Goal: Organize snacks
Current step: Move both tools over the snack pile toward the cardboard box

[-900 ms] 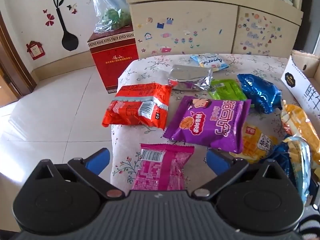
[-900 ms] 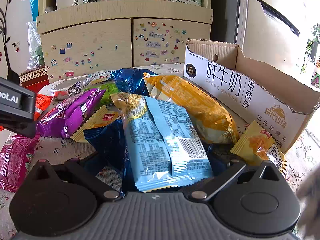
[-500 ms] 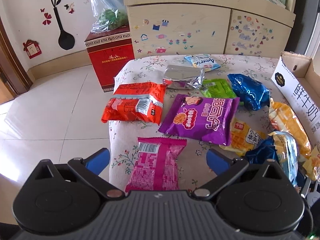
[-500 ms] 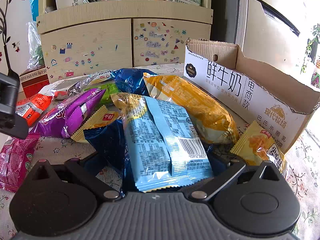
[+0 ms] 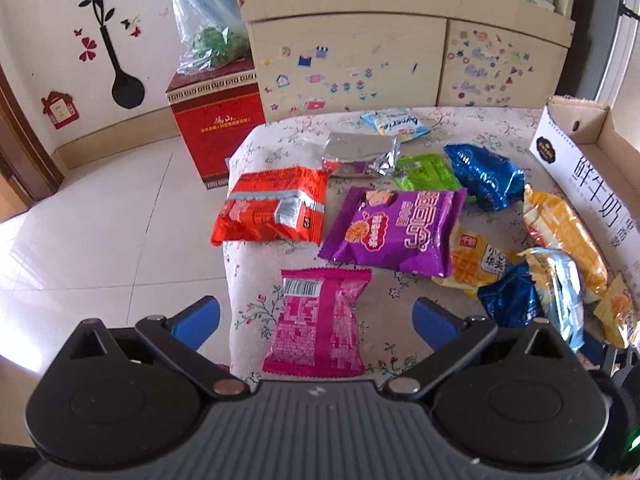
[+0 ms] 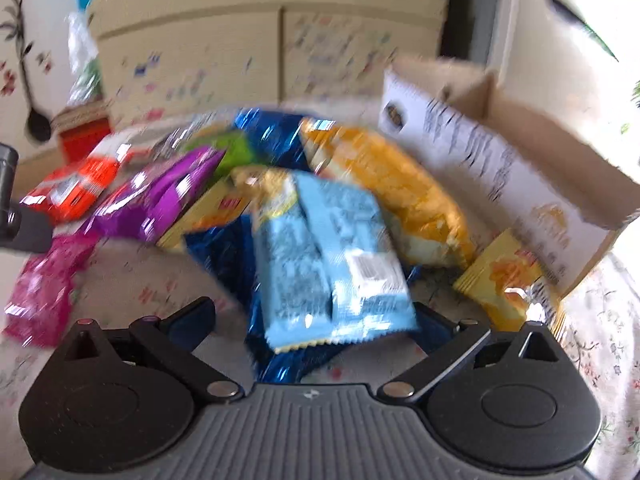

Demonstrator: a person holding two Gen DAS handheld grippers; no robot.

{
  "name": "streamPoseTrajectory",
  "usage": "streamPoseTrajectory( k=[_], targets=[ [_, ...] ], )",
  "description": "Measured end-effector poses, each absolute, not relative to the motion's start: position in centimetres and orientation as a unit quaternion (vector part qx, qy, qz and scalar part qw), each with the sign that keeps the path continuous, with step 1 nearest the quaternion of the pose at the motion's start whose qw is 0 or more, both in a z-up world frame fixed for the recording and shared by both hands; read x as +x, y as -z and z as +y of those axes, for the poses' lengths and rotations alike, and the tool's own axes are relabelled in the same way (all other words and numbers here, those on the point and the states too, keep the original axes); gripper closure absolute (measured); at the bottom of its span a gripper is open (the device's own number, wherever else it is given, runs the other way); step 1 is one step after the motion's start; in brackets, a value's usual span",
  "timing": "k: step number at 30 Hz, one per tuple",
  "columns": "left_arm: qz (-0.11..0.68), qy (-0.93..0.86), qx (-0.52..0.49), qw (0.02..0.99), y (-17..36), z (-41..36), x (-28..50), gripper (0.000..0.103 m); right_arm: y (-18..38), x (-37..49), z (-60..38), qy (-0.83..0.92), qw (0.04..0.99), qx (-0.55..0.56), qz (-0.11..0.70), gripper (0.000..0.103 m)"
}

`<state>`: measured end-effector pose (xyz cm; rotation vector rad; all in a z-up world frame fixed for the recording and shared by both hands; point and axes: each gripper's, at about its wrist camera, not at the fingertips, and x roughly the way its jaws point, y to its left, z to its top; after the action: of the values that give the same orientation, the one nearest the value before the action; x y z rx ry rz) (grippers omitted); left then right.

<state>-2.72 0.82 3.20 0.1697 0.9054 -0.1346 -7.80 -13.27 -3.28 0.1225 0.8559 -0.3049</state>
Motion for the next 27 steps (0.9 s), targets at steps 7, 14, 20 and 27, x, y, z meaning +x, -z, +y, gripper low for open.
streamPoseTrajectory(
  k=[7, 14, 20, 27],
  targets=[
    [0.436, 0.084, 0.074, 0.893, -4.0, 2.1, -3.3, 0.001, 1.7, -7.9, -14.7, 0.1, 0.872, 0.097, 0.468, 0.0],
    [0.428, 0.094, 0.07, 0.896, -4.0, 3.5, -4.7, 0.001, -1.3, -9.7, -16.8, 0.124, 0.876, 0.193, 0.423, 0.0],
    [0.424, 0.105, 0.077, 0.896, -4.4, 4.2, -5.8, 0.001, -3.6, -10.7, -18.4, 0.145, 0.882, 0.19, 0.406, 0.0],
    [0.429, 0.122, 0.044, 0.894, -6.0, 5.1, -6.5, 0.001, -7.0, -12.1, -18.6, 0.15, 0.911, 0.147, 0.354, 0.0]
  ],
)
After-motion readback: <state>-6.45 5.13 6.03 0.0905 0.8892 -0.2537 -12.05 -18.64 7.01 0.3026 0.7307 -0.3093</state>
